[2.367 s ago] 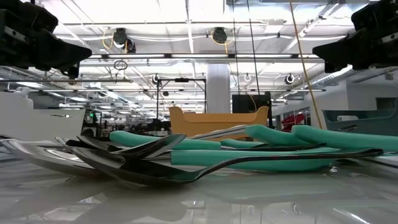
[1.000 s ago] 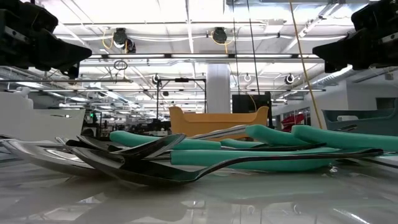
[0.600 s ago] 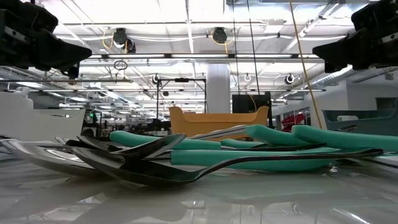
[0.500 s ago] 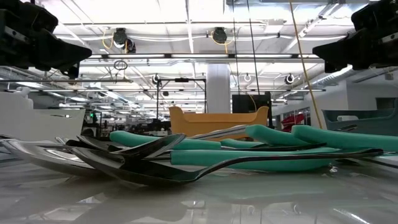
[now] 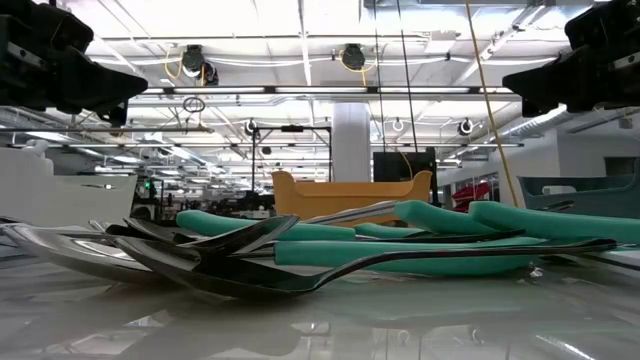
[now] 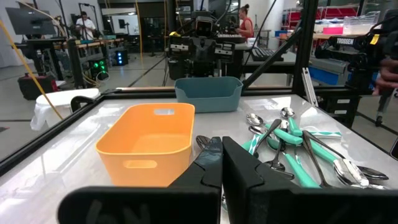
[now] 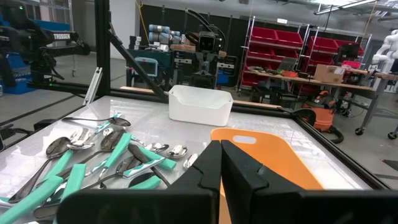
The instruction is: Sort silverware by color (type)
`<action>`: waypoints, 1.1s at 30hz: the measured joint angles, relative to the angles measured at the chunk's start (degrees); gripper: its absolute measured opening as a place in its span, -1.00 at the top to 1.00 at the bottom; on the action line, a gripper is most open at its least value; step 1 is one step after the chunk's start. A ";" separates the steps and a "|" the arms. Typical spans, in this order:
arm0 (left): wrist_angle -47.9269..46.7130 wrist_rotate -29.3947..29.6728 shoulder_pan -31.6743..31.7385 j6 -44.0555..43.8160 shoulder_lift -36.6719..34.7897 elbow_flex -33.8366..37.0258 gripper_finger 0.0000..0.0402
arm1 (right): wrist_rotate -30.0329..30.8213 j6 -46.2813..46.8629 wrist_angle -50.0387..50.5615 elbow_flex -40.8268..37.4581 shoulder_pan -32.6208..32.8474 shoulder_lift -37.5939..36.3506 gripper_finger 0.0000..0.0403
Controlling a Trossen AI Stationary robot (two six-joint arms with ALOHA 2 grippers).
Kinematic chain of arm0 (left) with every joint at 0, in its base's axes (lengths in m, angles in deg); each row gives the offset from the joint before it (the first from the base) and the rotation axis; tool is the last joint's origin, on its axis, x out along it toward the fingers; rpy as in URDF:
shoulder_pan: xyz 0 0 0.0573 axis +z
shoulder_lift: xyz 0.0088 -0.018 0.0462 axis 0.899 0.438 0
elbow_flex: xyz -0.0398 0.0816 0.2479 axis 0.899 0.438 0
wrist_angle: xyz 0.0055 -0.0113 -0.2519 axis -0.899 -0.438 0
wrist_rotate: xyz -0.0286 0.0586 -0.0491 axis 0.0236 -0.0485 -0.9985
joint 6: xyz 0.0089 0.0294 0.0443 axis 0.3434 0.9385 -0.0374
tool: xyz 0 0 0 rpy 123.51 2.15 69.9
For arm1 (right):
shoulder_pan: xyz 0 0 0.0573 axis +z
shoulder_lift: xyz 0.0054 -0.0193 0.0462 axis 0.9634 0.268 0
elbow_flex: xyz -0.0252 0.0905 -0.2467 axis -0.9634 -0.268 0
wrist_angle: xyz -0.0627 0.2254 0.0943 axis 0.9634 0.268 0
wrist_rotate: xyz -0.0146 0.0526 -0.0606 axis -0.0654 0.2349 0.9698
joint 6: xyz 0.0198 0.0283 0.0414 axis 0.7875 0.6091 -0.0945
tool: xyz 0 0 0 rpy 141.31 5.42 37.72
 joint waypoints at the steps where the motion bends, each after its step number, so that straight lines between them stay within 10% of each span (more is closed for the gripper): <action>1: 0.00 -0.01 0.00 -0.01 0.00 0.00 1.00 | 0.00 0.00 0.00 0.01 0.01 -0.01 0.97; 18: 0.00 0.00 0.00 0.00 0.00 0.00 1.00 | 0.13 -4.13 0.32 2.23 0.01 0.54 0.97; 33: 0.03 -0.01 -0.01 0.00 0.00 -0.01 1.00 | 3.43 -3.04 12.08 21.01 0.01 13.67 0.97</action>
